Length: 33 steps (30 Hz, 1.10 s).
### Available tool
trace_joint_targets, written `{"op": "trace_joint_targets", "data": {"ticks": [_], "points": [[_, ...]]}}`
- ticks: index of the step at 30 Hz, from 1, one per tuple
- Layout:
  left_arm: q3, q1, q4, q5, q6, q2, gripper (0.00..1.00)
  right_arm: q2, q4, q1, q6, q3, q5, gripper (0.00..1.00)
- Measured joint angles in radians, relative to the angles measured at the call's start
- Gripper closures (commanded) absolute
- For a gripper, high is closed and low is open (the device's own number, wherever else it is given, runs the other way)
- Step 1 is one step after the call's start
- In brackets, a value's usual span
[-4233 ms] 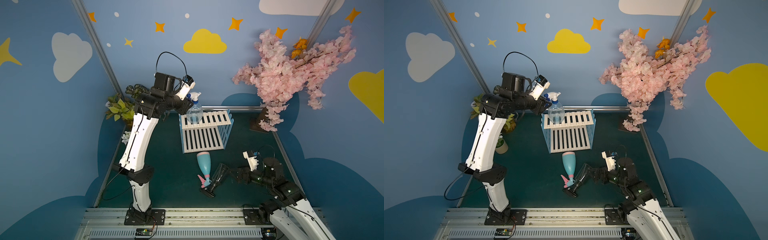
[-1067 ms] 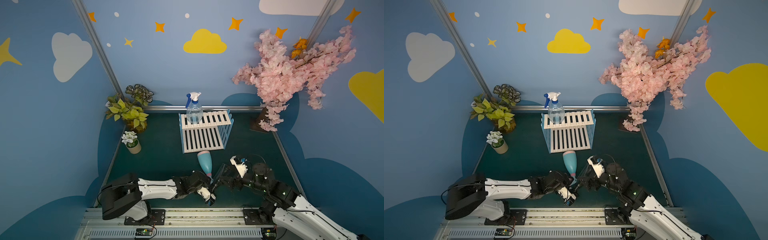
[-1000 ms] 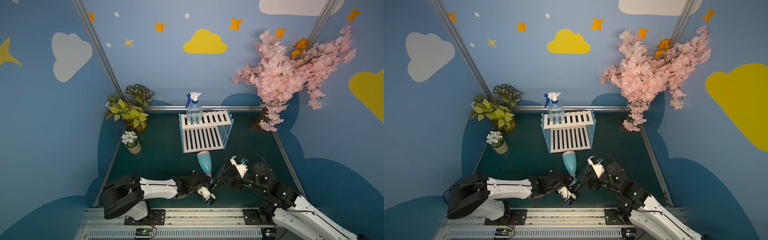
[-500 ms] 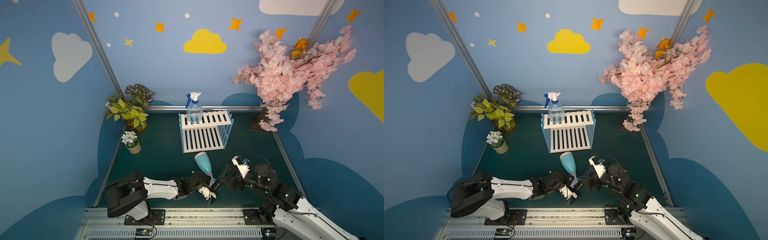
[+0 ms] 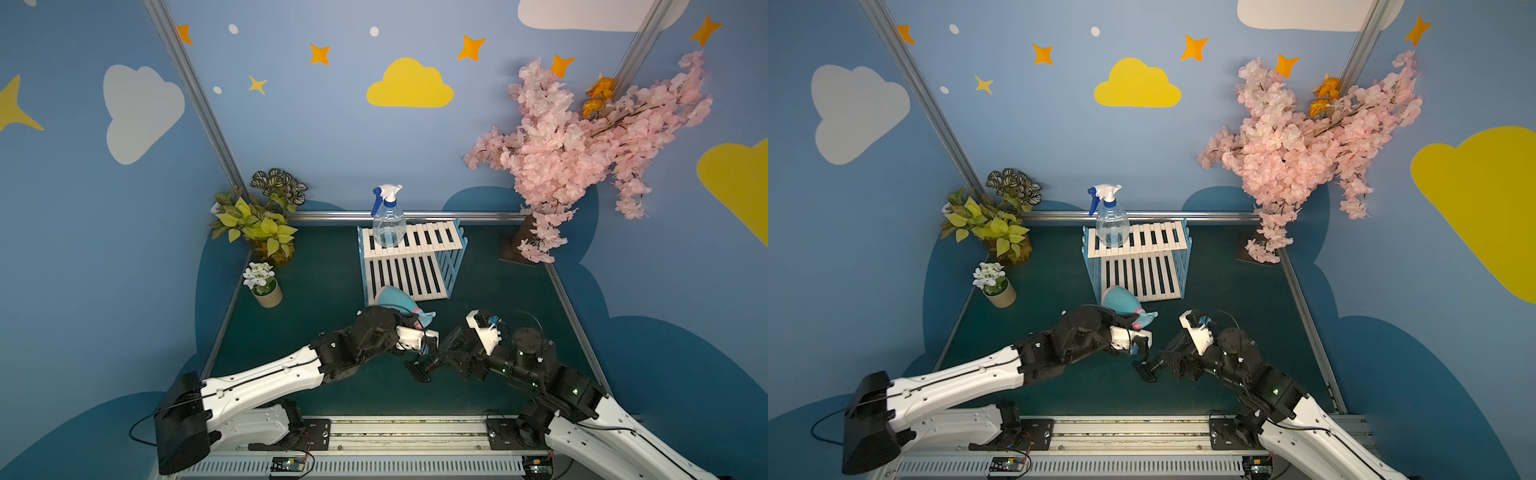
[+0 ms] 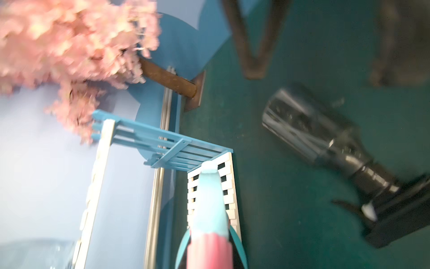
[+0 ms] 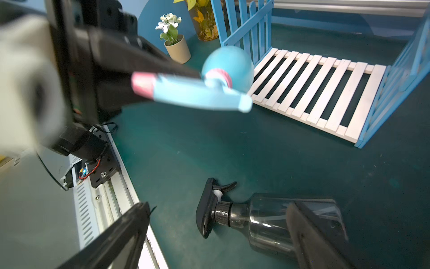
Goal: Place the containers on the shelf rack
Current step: 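Pick up a container from the center of the board.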
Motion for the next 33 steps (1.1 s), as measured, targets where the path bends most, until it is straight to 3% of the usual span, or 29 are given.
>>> {"op": "trace_joint_targets", "data": {"ticks": [3,8,12,16,22,33], "points": [[0.068,0.103,-0.102,0.164,-0.199,-0.086,0.98,-0.005,0.009,0.0,-0.028,0.026,-0.003,0.02],[0.098,0.303,-0.176,0.541,-0.48,-0.167,0.98,-0.009,0.077,0.0,-0.106,0.061,-0.064,0.02],[0.072,0.441,-0.128,0.85,-0.712,-0.163,0.98,-0.002,0.187,0.0,-0.159,0.065,-0.144,0.02],[0.018,0.486,-0.033,1.065,-0.87,-0.143,0.98,0.073,0.246,0.003,-0.173,0.122,-0.214,0.05],[0.001,0.488,0.009,1.219,-0.928,-0.145,0.98,0.252,0.281,0.012,-0.122,0.282,-0.319,0.27],[0.0,0.488,0.007,1.274,-0.913,-0.155,0.98,0.485,0.33,0.099,0.023,0.374,-0.465,0.59]]}}
